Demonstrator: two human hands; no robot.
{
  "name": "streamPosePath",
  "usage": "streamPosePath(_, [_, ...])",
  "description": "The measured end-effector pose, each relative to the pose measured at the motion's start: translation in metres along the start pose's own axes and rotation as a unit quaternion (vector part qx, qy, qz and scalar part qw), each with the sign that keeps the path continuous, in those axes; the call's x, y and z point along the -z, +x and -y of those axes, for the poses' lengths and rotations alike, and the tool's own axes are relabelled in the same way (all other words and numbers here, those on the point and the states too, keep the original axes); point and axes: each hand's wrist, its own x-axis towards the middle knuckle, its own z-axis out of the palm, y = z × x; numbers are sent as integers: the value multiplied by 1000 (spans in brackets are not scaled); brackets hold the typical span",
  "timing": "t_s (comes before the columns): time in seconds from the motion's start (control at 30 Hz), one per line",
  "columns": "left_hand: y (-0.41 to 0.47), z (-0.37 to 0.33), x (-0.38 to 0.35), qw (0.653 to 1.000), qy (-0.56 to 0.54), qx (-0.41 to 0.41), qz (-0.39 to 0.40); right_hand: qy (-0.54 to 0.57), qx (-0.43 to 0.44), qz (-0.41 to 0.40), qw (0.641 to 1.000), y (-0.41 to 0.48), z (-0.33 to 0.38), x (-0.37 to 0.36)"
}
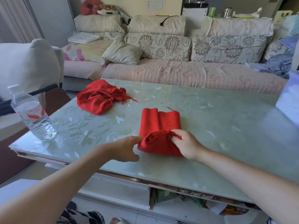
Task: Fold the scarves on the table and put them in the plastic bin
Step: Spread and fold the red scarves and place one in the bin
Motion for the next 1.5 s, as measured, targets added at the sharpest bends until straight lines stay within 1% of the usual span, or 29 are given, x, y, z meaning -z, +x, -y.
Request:
streamPosePath(0.07, [5,-13,-5,990,-116,21,-83,11,-37,-26,999,9,0,-2])
streamPosePath(0.13, [17,-23,-10,952,-225,85,-190,-19,-58,-77,995,15,1,-5])
streamPosePath(0.17, [23,-23,-12,941,-219,123,-224,-43,-63,-107,991,17,3,-6])
streamPosePath(0.23, [32,-19,-14,937,-162,182,-252,-107,-64,-167,978,20,6,-6])
streamPosePath(0.33, [41,-11,-13,933,-116,182,-288,-182,-59,-208,959,24,1,-6])
streamPosePath(0.43, [49,-9,-14,921,-140,147,-333,-203,-63,-201,956,26,-9,-9])
streamPosePath(0.47, [50,-11,-13,922,-89,105,-361,-209,-68,-199,955,28,-14,-11])
streamPosePath(0.5, [52,-12,-11,922,-3,35,-385,-221,-74,-199,952,30,-17,-11])
streamPosePath(0.53, [53,-14,-10,916,95,-45,-387,-235,-75,-202,948,31,-18,-11])
streamPosePath(0.57, [54,-14,-10,907,176,-120,-364,-254,-62,-211,942,31,-19,-11])
streamPosePath(0.6, [55,-13,-11,899,232,-173,-330,-282,-15,-230,931,31,-20,-10])
streamPosePath(0.63, [55,-13,-14,900,252,-194,-299,-320,64,-248,912,32,-20,-7])
streamPosePath(0.67, [53,-14,-16,909,242,-189,-282,-358,169,-253,883,32,-20,-5])
streamPosePath(0.7, [51,-14,-17,919,224,-176,-273,-386,271,-227,852,31,-22,-3])
streamPosePath(0.73, [48,-15,-16,927,214,-161,-264,-400,344,-171,832,29,-24,-1])
streamPosePath(0.77, [46,-13,-16,931,211,-153,-255,-414,375,-106,823,25,-27,-1])
streamPosePath(0.8, [44,-12,-14,937,205,-147,-243,-431,367,-42,823,22,-31,0])
streamPosePath(0.83, [41,-9,-12,948,192,-134,-217,-448,334,5,829,19,-37,2])
streamPosePath(0.9, [36,0,-8,963,186,-113,-160,-444,256,45,857,15,-45,3])
streamPosePath(0.93, [36,6,-8,966,186,-108,-143,-429,233,40,872,15,-45,2])
streamPosePath(1.0, [35,16,-11,975,157,-89,-128,-412,222,18,883,18,-43,2])
streamPosePath(1.07, [35,21,-12,978,114,-85,-152,-399,230,-3,887,19,-37,2])
streamPosePath(1.13, [35,20,-12,969,102,-113,-192,-366,228,-28,902,20,-31,4])
streamPosePath(1.2, [36,13,-11,963,91,-130,-217,-321,180,-28,929,21,-18,14])
streamPosePath(1.23, [35,8,-10,965,64,-120,-224,-294,148,-19,944,22,-13,20])
streamPosePath(1.27, [34,1,-8,968,19,-100,-230,-263,118,-10,957,24,-10,25])
streamPosePath(1.37, [37,-12,-4,961,-105,14,-255,-165,27,-12,986,31,-6,38])
streamPosePath(1.43, [41,-12,-2,956,-141,75,-247,-127,-44,-51,990,38,-8,43])
streamPosePath(1.5, [46,-10,1,954,-179,111,-214,-130,-101,-77,983,42,-12,44])
